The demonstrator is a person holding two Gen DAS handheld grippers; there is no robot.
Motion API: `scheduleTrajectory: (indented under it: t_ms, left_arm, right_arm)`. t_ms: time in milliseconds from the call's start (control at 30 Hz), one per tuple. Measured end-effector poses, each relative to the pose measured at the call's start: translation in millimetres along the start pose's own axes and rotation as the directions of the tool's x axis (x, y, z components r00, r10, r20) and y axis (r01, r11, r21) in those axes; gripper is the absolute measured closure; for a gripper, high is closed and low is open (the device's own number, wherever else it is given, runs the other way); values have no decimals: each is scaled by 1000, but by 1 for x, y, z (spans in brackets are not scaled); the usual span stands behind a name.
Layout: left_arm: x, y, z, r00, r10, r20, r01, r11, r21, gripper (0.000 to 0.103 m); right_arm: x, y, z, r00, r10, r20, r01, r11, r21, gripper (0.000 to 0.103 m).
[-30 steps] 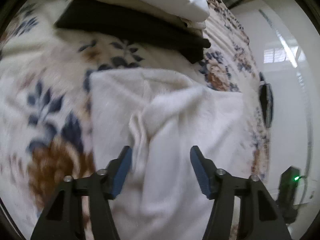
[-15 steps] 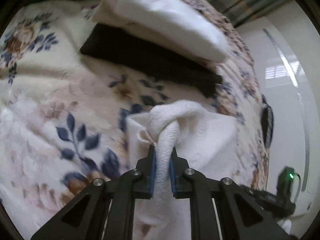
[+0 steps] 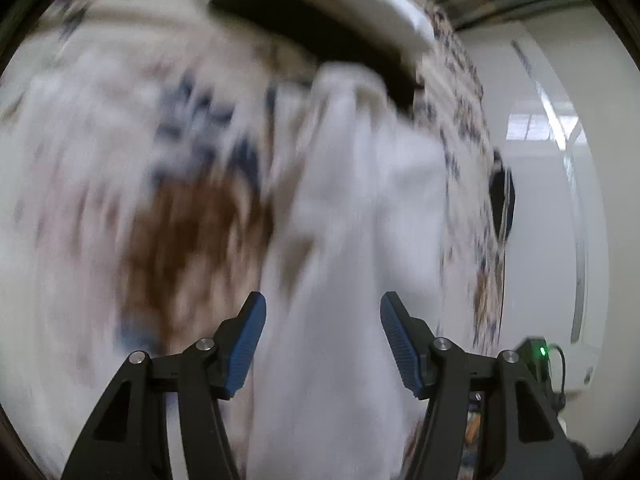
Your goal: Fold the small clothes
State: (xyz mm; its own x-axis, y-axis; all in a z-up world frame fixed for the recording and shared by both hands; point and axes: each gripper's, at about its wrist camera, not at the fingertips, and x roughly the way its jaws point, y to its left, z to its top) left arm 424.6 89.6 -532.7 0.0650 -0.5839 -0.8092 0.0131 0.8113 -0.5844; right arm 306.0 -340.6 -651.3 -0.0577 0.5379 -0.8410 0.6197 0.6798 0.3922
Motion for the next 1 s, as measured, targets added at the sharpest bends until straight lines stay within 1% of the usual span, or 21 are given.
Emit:
scheduleTrajectory:
  t_ms: [67, 133, 167, 200, 233, 267, 300, 333, 367, 400, 467, 533, 633, 700, 767, 800, 867, 900, 933, 967, 1000]
  left_arm:
    - [0, 6, -44, 998, 22, -50, -25, 999, -45, 46]
    - [11, 13, -77, 994, 33, -103, -41, 997, -69, 46]
    - [23, 20, -99, 985, 71, -156, -85, 992, -88, 46]
    - [33, 25, -113, 977, 75, -200, -98, 989, -108, 46]
    - [41, 27, -127, 970, 69, -231, -100, 987, -126, 47]
    - [46, 28, -144, 968, 79, -239, -114, 984, -135, 48]
    - [46, 26, -153, 969, 85, -231, -119, 984, -134, 48]
    - [44, 23, -160, 973, 94, -210, -122, 985, -124, 59]
    - [39, 18, -168, 977, 127, -171, -145, 985, -96, 70]
    - [37, 17, -172, 978, 140, -153, -155, 984, -89, 86]
    - [31, 16, -176, 985, 131, -111, -144, 981, -126, 91]
    - [24, 17, -177, 991, 105, -80, -117, 980, -161, 93]
    - [4, 20, -174, 997, 56, -48, -65, 976, -208, 94]
    - [-11, 22, -171, 999, 31, -26, -36, 972, -232, 94]
    - [-23, 25, -167, 1000, 18, -11, -20, 969, -245, 94]
    - [-26, 27, -166, 1000, 24, -15, -27, 970, -240, 94]
    - [-22, 36, -166, 993, 106, -47, -113, 977, -182, 94]
    - [-14, 38, -168, 987, 147, -61, -155, 976, -155, 97]
    - [-5, 43, -169, 982, 172, -79, -182, 973, -145, 97]
    - [2, 52, -173, 981, 165, -103, -180, 970, -165, 97]
    - [7, 62, -174, 983, 137, -119, -158, 968, -195, 97]
  right_arm:
    - [16, -17, -27, 998, -18, -61, 19, 1000, 19, 28]
    - [34, -34, -47, 994, -31, -105, 38, 997, 64, 29]
    - [44, -44, -58, 991, -25, -128, 38, 994, 99, 32]
    - [53, -51, -66, 989, -2, -147, 21, 991, 131, 35]
    - [63, -56, -73, 986, 29, -164, -3, 987, 159, 49]
    - [72, -62, -82, 983, 54, -177, -21, 983, 184, 61]
    - [79, -63, -87, 980, 68, -186, -30, 980, 197, 86]
    - [83, -65, -96, 980, 67, -187, -28, 978, 205, 96]
    - [82, -65, -101, 983, 67, -172, -30, 977, 209, 97]
    - [82, -65, -106, 986, 62, -157, -27, 976, 215, 97]
    - [82, -67, -115, 986, 57, -158, -18, 972, 234, 98]
    - [85, -65, -117, 987, 31, -158, 8, 971, 239, 99]
    - [85, -60, -122, 987, -9, -162, 45, 976, 215, 99]
    - [81, -60, -127, 987, -15, -162, 44, 983, 180, 99]
    - [80, -48, -134, 986, -19, -167, 39, 992, 118, 99]
    - [79, -40, -139, 986, -31, -163, 44, 996, 77, 99]
    - [85, -25, -146, 982, -72, -173, 72, 997, -3, 99]
    - [92, -18, -145, 980, -92, -174, 89, 996, -26, 99]
    - [100, -16, -146, 976, -118, -181, 111, 993, -49, 99]
    - [108, -17, -146, 974, -136, -182, 130, 990, -47, 99]
    - [117, -16, -145, 973, -135, -189, 131, 991, -33, 99]
